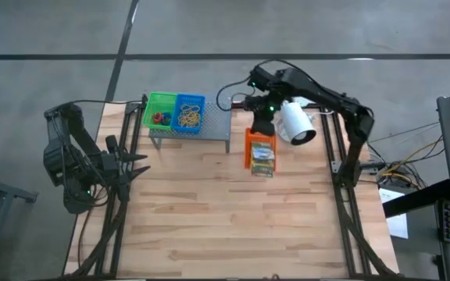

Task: Pick & Place Office Desk Supplies
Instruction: Put the orange bin on the shelf

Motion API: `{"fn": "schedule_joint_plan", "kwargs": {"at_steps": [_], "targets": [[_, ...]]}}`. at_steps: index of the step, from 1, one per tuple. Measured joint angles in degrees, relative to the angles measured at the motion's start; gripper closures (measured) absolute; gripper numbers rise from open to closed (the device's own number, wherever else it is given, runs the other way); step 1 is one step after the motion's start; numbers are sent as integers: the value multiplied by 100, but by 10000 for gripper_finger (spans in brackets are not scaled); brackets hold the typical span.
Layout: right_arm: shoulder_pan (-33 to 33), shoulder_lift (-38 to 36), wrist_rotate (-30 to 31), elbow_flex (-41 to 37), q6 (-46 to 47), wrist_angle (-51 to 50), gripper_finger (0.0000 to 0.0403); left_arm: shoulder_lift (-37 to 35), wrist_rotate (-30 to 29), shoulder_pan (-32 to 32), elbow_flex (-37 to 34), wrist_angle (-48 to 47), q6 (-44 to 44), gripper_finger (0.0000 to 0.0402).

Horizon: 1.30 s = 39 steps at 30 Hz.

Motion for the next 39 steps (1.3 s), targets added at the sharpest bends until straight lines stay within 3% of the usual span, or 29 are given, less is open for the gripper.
{"fn": "schedule_joint_plan", "kwargs": {"at_steps": [16,26,39], "targets": [[-591,1973,-349,2961,-654,-1197,385,0,0,1,0,-1,0,249],[-714,2111,-438,2912,-746,-783,385,2,0,1,0,0,0,249],[-714,2046,-491,2909,-747,-1249,385,2,0,0,0,0,0,249]]}}
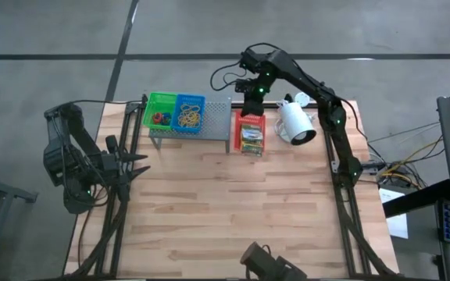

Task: Pick & Place Office Desk Supplies
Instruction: Put the orange bin on the shelf

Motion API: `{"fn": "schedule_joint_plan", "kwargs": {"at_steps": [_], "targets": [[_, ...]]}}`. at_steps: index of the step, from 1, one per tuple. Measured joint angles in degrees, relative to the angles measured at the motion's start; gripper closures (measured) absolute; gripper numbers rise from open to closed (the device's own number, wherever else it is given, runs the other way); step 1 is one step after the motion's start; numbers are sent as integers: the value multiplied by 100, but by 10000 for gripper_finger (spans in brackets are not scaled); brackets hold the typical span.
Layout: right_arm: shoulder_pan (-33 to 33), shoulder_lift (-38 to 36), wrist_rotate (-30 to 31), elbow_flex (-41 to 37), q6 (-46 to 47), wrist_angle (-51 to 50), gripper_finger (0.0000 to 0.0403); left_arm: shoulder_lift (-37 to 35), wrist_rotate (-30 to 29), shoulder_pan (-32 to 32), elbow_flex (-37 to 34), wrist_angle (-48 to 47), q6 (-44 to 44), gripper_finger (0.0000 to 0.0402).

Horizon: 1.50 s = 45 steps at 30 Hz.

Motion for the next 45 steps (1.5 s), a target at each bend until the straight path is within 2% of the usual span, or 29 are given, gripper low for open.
{"fn": "schedule_joint_plan", "kwargs": {"at_steps": [24,35,45], "targets": [[83,-2,-192,-2,-361,-42,385,0,2,0,0,0,0,249],[541,-4,-81,-4,-402,-167,385,0,-10,0,0,0,-2,249],[745,-11,-79,-7,-292,-67,385,-2,-365,168,-2,284,-107,250]]}}
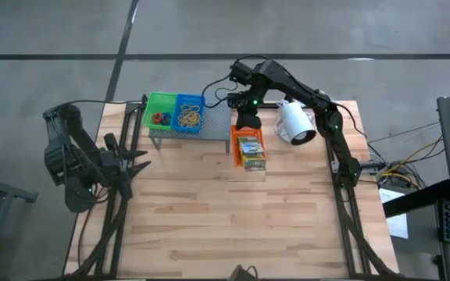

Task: Pick & Place Office Desk Supplies
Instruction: Put the orange bin on the shelf

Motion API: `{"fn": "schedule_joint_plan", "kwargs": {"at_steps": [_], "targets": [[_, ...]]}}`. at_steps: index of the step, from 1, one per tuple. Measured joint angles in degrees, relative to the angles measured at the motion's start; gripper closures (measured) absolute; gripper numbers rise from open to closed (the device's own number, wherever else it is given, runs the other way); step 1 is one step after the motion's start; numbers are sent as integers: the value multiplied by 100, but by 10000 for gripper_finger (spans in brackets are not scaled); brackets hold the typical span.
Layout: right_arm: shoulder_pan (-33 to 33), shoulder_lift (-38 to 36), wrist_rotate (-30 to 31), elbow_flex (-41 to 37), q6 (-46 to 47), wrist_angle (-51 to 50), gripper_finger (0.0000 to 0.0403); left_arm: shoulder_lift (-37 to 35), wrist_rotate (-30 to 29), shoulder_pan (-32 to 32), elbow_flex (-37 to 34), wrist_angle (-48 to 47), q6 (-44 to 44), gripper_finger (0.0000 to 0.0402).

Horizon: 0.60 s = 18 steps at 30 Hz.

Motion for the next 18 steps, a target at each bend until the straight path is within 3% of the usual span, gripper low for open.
{"fn": "schedule_joint_plan", "kwargs": {"at_steps": [5,9,18], "targets": [[-7,0,6,0,19,-20,385,70,252,654,0,155,636,262],[-22,0,9,0,19,-13,385,122,908,1697,0,744,642,274],[-31,0,16,0,19,-13,385,243,4160,5216,0,2401,465,278]]}}
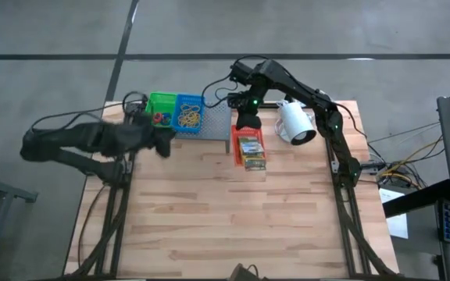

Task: Pick & Place Office Desk Supplies
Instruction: Put the orange bin on the shelf

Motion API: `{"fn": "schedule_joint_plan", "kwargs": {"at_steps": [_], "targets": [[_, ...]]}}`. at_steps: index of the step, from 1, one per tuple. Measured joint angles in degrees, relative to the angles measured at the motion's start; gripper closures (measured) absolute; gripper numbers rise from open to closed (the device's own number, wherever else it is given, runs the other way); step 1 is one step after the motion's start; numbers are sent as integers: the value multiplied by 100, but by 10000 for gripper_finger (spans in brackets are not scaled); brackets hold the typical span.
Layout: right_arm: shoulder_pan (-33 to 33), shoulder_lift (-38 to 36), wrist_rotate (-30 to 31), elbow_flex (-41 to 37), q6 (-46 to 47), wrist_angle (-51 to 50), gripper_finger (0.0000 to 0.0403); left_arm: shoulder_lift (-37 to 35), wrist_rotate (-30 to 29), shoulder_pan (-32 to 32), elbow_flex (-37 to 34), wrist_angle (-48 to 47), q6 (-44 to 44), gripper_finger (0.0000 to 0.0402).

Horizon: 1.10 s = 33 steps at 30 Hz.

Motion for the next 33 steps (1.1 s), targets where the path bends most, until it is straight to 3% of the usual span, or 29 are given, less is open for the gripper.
{"fn": "schedule_joint_plan", "kwargs": {"at_steps": [4,8,17,33], "targets": [[-7,0,0,0,34,0,385,198,366,1131,0,243,-202,278],[-2,0,6,0,42,6,385,497,734,1573,66,322,-220,278],[-2,0,27,0,42,152,385,1632,1675,1583,717,537,-233,278],[13,2,29,0,16,473,385,2688,2295,1574,1180,413,-245,278]]}}
